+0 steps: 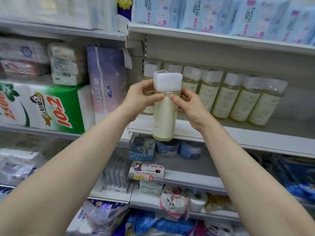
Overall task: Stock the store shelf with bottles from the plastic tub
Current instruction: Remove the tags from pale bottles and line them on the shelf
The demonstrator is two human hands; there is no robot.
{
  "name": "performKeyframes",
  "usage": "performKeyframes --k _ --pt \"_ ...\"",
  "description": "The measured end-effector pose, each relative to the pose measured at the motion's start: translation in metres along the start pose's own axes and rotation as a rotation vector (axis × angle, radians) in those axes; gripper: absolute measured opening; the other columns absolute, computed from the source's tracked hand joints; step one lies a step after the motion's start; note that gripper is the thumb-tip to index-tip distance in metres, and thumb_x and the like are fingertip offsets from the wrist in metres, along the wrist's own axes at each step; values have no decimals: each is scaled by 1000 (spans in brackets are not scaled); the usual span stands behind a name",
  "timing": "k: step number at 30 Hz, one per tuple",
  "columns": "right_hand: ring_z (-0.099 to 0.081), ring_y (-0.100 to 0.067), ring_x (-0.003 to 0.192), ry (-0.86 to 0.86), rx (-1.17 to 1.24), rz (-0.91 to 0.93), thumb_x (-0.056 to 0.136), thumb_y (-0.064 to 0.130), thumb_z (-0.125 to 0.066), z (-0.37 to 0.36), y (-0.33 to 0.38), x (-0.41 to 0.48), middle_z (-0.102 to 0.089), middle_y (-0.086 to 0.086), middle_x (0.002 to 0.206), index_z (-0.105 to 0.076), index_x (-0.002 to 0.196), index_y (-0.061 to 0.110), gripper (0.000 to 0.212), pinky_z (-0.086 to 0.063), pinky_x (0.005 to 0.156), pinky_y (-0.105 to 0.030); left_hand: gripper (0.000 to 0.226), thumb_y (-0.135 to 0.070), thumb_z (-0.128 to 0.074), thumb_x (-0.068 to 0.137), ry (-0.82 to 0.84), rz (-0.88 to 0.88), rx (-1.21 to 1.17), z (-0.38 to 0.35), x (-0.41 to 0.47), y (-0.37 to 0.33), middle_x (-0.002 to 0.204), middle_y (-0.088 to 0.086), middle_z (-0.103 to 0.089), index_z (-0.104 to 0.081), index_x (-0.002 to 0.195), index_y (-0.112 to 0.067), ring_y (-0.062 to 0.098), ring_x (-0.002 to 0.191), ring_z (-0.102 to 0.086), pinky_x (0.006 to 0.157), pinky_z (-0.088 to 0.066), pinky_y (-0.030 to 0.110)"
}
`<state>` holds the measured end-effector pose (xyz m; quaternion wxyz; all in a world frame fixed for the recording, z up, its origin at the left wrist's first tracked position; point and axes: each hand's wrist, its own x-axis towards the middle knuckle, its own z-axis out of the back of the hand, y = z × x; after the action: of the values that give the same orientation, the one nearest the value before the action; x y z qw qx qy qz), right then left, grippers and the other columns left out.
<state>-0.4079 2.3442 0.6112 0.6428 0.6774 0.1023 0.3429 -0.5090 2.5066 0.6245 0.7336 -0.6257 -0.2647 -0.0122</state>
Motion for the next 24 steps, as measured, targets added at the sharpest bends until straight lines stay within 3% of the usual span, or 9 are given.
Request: performKeyframes --k 3,14,20,24 --pt "-62 -18 121 -5 7 2 91 14 -71 5 -6 6 -69 -5 125 -56 133 9 46 -50 103 -35 53 2 -74 82 -6 -8 -9 -3 10 9 122 6 -69 -59 132 -9 21 110 -68 92 -57 40" --pt "-59 -7 123 -45 61 -16 90 18 -72 10 -21 17 -66 3 131 -53 139 15 53 -48 104 -28 59 4 -71 84 2 -28 2 -12 29 26 126 4 -67 -53 139 -7 13 115 -64 94 -52 24" --pt "-59 -1 120 -179 37 -23 87 12 -75 -3 -47 -5 -61 3 136 -45 146 15 66 -49 101 -21 60 -1 -72 84 2 13 15 -9 16 49 126 -2 -67 -53 140 -10 11 119 -62 102 -49 31" --pt "-60 -6 116 -285 -103 -7 84 21 -79 -15 -71 -24 -62 10 129 -50 134 29 59 -52 96 -27 59 -2 -69 87 34 66 42 -13 1 68 123 -13 -63 -49 142 -15 3 118 -61 101 -48 22"
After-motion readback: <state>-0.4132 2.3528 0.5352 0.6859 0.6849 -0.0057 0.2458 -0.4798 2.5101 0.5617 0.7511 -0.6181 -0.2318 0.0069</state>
